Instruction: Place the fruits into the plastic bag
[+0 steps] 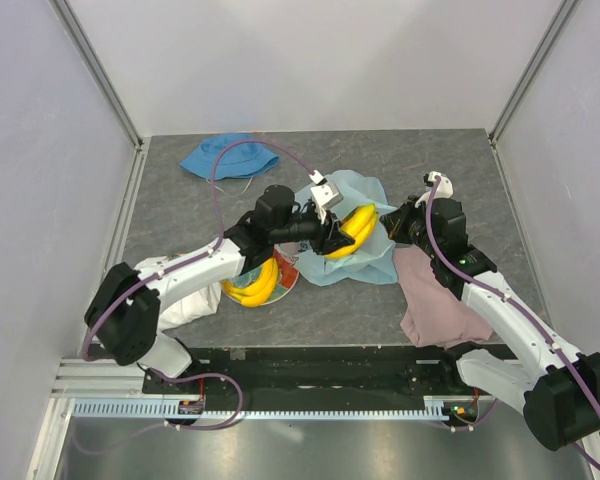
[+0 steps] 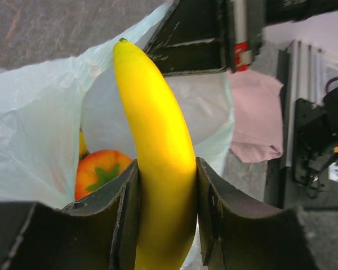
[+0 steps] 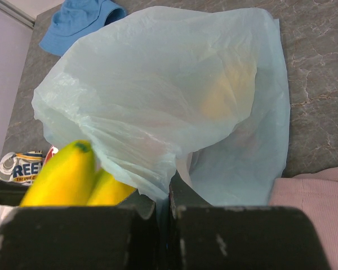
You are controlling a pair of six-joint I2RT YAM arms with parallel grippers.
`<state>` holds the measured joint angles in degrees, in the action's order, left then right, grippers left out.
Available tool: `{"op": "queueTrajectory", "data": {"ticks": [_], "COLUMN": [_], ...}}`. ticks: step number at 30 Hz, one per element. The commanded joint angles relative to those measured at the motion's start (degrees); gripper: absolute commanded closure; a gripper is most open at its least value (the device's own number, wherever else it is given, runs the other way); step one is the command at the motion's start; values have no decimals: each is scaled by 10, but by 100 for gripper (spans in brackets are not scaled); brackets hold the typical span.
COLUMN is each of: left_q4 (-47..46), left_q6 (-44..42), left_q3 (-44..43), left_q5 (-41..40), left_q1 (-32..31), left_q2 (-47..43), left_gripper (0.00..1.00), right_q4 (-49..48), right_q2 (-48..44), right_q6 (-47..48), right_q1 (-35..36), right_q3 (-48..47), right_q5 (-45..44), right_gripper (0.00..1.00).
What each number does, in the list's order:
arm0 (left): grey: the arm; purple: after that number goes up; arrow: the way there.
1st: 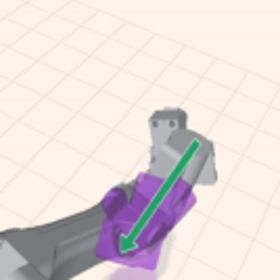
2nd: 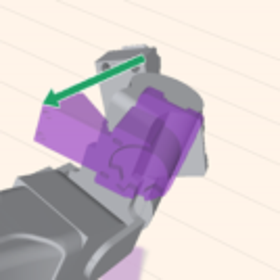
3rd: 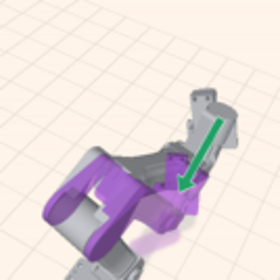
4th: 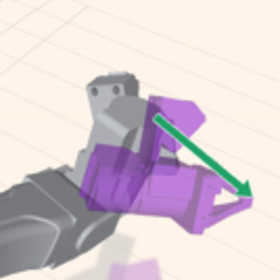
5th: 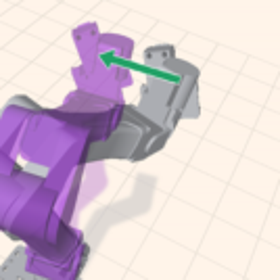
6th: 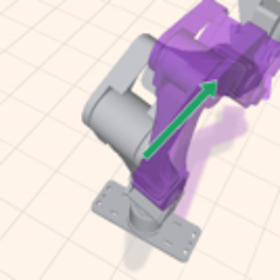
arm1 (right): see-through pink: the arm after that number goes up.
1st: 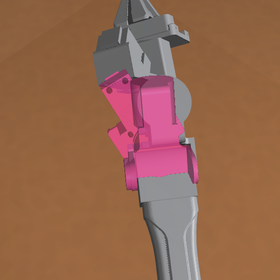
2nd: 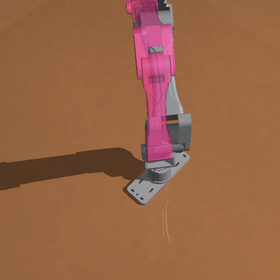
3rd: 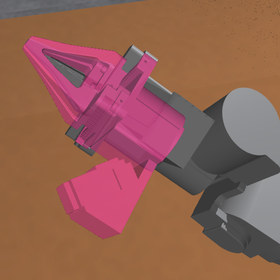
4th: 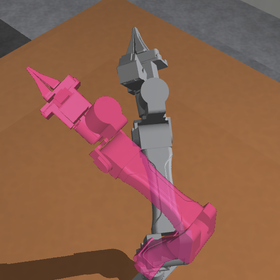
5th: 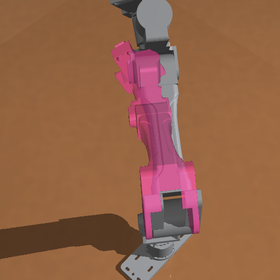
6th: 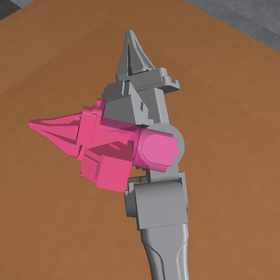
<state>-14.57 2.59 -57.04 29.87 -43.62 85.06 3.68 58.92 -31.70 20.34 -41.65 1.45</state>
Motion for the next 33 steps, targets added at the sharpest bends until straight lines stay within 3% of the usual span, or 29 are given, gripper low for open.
{"op": "queueTrajectory", "data": {"ticks": [1,13,21,27,33], "left_q4": [60,60,72,71,70], "left_q6": [-69,-92,-78,-74,-71], "left_q3": [-55,-101,-91,-94,-91], "left_q5": [-29,-93,-141,-140,-139], "left_q1": [-1,-1,-1,-1,-1], "left_q2": [39,127,159,163,156], "left_gripper": [91,91,84,70,36], "right_q4": [-13,-10,-9,-9,-8], "right_q2": [-11,-9,-9,-4,-7], "right_q6": [5,5,7,5,5], "right_q1": [-1,-1,-1,-2,-1], "right_q3": [-5,-5,-3,-3,0], "right_q5": [-3,-4,-7,-6,-8], "right_gripper": [100,100,100,100,100]}}
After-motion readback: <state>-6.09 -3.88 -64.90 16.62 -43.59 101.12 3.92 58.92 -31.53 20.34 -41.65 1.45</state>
